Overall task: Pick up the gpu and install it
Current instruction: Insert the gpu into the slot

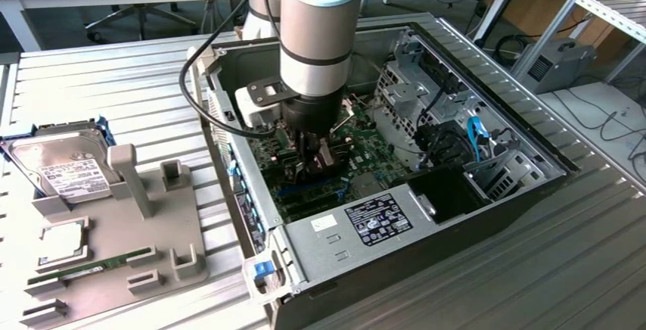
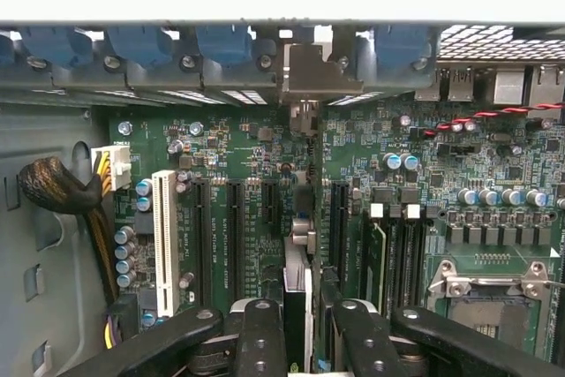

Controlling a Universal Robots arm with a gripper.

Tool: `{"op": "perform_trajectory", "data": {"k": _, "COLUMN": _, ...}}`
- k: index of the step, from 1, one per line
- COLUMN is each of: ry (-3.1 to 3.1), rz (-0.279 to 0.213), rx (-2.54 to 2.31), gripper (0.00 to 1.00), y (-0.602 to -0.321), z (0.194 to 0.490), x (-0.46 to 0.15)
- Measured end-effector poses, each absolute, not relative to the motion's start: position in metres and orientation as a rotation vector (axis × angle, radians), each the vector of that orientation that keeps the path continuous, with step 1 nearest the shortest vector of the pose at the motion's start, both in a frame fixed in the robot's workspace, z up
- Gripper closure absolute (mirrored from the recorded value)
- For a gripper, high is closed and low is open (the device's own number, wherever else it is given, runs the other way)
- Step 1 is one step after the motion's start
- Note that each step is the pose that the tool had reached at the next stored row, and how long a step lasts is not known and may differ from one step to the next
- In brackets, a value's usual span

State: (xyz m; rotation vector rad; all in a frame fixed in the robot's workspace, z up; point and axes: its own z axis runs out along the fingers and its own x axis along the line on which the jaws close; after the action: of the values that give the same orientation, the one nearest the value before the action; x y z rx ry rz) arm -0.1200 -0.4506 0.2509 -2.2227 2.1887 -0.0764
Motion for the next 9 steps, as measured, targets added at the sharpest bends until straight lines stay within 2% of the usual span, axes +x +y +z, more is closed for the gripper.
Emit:
{"op": "perform_trajectory", "data": {"k": 6, "ry": 2.188, "rz": -0.076, "rx": -2.222, "gripper": 0.73, "y": -0.4505, "z": 0.2504, "x": -0.1198}}
{"op": "perform_trajectory", "data": {"k": 7, "ry": 2.188, "rz": -0.076, "rx": -2.222, "gripper": 0.67, "y": -0.4505, "z": 0.2505, "x": -0.1199}}
{"op": "perform_trajectory", "data": {"k": 8, "ry": 2.188, "rz": -0.075, "rx": -2.222, "gripper": 0.67, "y": -0.4505, "z": 0.2506, "x": -0.1200}}
{"op": "perform_trajectory", "data": {"k": 9, "ry": 2.189, "rz": -0.076, "rx": -2.222, "gripper": 0.61, "y": -0.4505, "z": 0.2508, "x": -0.1200}}
